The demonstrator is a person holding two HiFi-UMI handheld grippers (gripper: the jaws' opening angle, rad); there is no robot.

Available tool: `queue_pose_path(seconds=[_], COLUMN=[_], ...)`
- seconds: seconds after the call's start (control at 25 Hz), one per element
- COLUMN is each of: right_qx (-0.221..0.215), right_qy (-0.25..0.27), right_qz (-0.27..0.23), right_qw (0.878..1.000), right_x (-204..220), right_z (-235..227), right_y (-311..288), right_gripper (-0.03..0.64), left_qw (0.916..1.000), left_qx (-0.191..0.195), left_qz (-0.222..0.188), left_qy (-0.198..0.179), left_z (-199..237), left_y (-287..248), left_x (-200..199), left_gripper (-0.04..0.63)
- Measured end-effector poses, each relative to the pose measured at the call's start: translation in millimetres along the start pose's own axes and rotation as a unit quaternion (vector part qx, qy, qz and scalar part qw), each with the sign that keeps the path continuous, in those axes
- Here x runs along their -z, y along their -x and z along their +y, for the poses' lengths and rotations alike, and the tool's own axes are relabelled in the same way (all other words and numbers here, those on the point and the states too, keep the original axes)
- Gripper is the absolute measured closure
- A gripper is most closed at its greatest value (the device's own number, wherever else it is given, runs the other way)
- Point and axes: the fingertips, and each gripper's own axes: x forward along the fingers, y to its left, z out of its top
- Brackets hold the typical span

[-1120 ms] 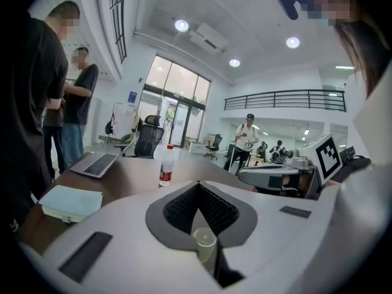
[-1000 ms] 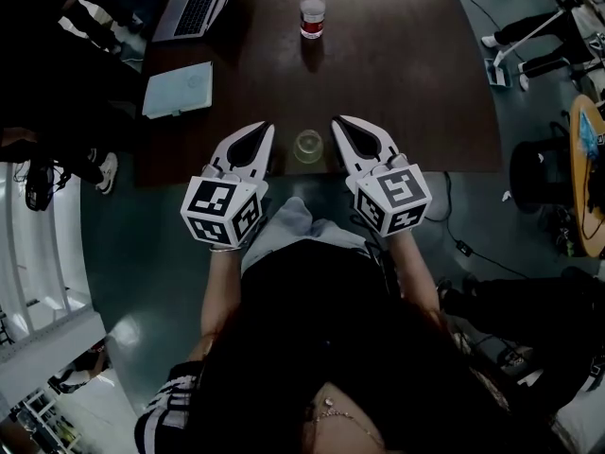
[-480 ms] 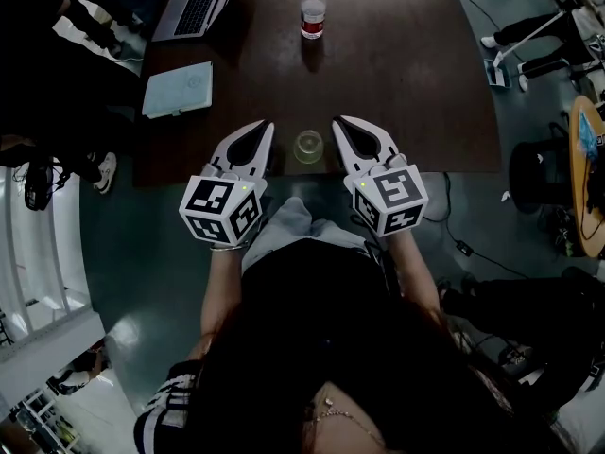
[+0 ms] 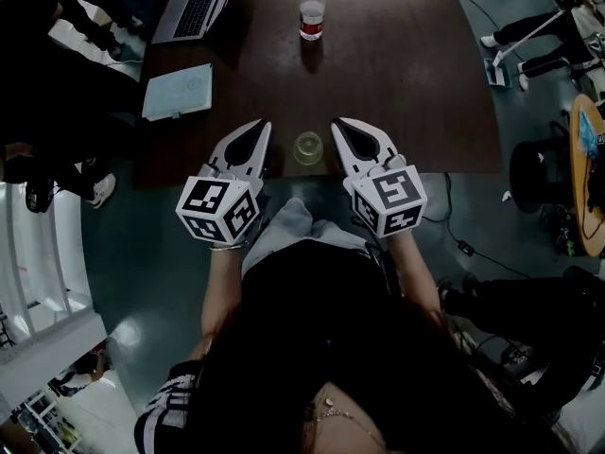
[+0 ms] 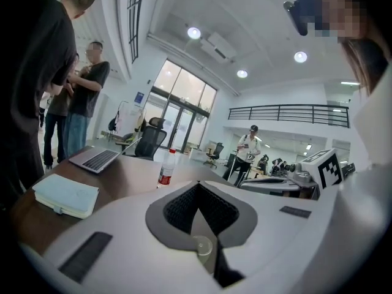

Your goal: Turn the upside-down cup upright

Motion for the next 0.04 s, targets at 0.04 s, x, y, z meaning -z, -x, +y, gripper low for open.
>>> queue_pose_path(seconds=[0.04], right_qx=[0.000], right_qy=[0.000], right_qz=[0.000], right_qw=[1.000], right_x=[0.4], right_z=[0.1], right_y=[0.6], right_gripper=[0.600], left_qw=[1.0000], left_qx=[0.000], left_qz=[-0.001], left_qy=[-0.001], left_z=[-0.6], left_y=[0.1], left_x=[0.1], left_gripper=[0.592])
